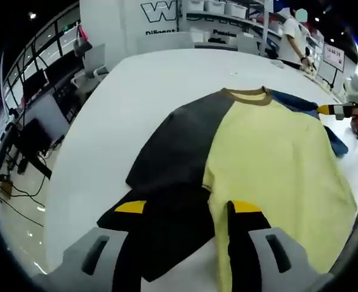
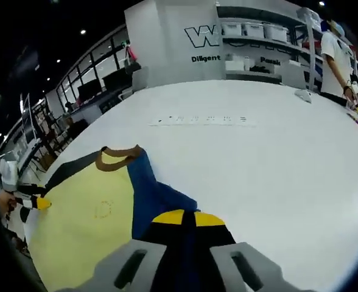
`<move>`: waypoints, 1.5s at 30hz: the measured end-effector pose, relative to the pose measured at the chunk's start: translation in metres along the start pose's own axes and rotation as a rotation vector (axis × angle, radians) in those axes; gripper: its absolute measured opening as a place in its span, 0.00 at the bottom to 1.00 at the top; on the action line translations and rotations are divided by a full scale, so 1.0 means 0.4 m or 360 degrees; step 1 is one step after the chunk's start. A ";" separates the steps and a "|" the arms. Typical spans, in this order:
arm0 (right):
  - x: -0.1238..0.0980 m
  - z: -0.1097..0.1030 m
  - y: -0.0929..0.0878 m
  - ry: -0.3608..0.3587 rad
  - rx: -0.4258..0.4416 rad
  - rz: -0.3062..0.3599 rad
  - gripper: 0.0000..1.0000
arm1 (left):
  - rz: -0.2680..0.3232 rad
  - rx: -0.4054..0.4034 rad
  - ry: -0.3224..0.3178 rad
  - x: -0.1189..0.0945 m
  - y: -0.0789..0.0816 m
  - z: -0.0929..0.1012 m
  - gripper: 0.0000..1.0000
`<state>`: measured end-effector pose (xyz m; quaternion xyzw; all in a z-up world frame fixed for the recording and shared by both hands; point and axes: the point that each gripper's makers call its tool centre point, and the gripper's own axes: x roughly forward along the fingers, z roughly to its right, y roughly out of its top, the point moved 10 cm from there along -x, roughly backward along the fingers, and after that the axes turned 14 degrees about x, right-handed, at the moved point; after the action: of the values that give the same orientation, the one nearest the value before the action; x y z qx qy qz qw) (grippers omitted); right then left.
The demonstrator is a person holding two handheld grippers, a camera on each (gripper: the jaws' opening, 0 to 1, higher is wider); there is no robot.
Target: Fold the garment on the visible template until the final outline fits inside the template.
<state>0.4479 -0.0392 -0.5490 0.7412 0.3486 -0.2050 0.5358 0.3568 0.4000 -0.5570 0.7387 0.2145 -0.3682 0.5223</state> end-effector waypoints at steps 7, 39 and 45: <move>0.045 0.036 0.050 -0.0057 -0.0142 0.0105 0.00 | 0.0004 0.0004 -0.0006 -0.001 0.000 0.000 0.55; -0.108 0.071 -0.096 0.0045 -0.0164 -0.0066 0.45 | -0.0002 0.0016 -0.0017 0.003 0.001 -0.005 0.55; -0.126 0.080 -0.131 0.0051 -0.0168 -0.0109 0.40 | 0.0004 0.0009 -0.0010 0.003 0.000 -0.004 0.55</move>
<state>0.3779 -0.0746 -0.5599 0.7027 0.3928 -0.1926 0.5611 0.3583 0.4015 -0.5577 0.7392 0.2110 -0.3705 0.5213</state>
